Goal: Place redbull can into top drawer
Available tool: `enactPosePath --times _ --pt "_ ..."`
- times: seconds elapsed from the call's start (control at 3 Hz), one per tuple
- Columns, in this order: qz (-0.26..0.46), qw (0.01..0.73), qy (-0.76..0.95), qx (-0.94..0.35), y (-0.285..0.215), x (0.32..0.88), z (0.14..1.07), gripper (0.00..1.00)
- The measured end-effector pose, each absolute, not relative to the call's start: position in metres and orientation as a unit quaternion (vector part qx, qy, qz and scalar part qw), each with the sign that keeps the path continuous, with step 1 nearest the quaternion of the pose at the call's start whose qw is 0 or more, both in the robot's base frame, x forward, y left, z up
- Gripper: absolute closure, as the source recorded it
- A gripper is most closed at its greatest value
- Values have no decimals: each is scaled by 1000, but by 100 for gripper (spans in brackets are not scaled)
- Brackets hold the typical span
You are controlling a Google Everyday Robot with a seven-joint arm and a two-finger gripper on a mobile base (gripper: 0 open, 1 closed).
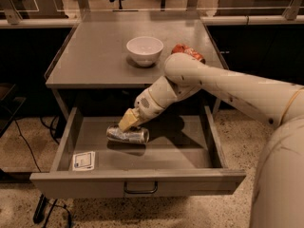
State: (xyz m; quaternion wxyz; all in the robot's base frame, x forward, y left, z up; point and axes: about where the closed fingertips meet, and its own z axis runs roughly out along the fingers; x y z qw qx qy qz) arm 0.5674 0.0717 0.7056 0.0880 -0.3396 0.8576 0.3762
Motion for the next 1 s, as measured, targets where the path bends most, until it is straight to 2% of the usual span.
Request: enactPosePath --times 1.0 --pt "366 84 876 -301 44 547 682 100"
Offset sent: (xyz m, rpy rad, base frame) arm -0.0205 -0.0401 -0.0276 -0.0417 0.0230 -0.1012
